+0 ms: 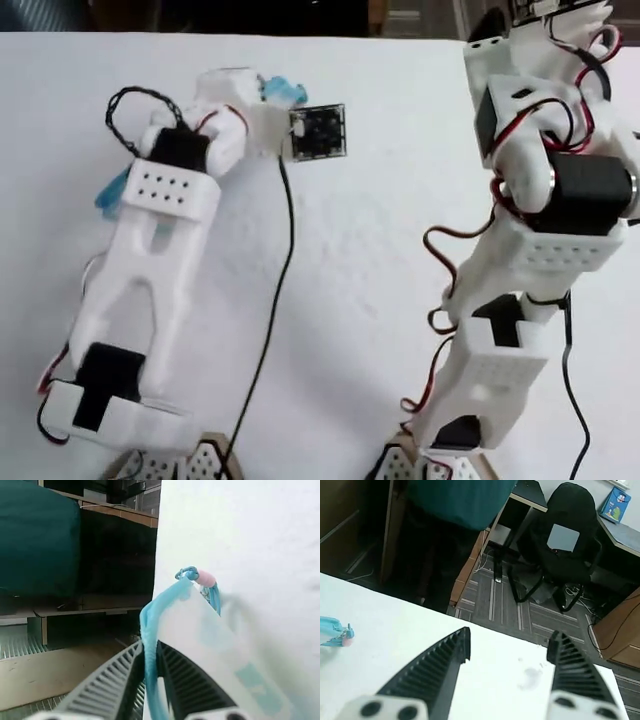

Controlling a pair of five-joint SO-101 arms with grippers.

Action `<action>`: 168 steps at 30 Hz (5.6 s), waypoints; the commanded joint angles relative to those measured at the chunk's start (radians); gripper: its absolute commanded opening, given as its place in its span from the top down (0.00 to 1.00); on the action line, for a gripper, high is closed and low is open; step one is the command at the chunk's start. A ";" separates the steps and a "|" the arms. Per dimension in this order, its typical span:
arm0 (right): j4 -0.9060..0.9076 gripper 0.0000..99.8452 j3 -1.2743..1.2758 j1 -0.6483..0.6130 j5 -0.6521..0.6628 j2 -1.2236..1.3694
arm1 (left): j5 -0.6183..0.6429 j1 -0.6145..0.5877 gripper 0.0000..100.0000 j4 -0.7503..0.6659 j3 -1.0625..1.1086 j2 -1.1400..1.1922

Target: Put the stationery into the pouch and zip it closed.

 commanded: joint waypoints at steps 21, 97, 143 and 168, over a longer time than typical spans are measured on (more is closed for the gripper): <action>0.022 0.74 -0.025 0.004 -0.002 -0.036 | -0.534 0.053 0.98 0.242 0.126 -0.263; 0.024 0.74 -0.021 -0.019 -0.002 -0.094 | 0.905 -0.087 0.71 0.672 0.152 -0.736; 0.025 0.98 -0.017 -0.024 0.005 -0.469 | -1.303 -0.418 0.98 -0.568 1.501 -1.672; 0.019 0.98 1.007 -0.025 0.006 -0.990 | -1.617 -0.346 0.98 -0.937 1.722 -1.672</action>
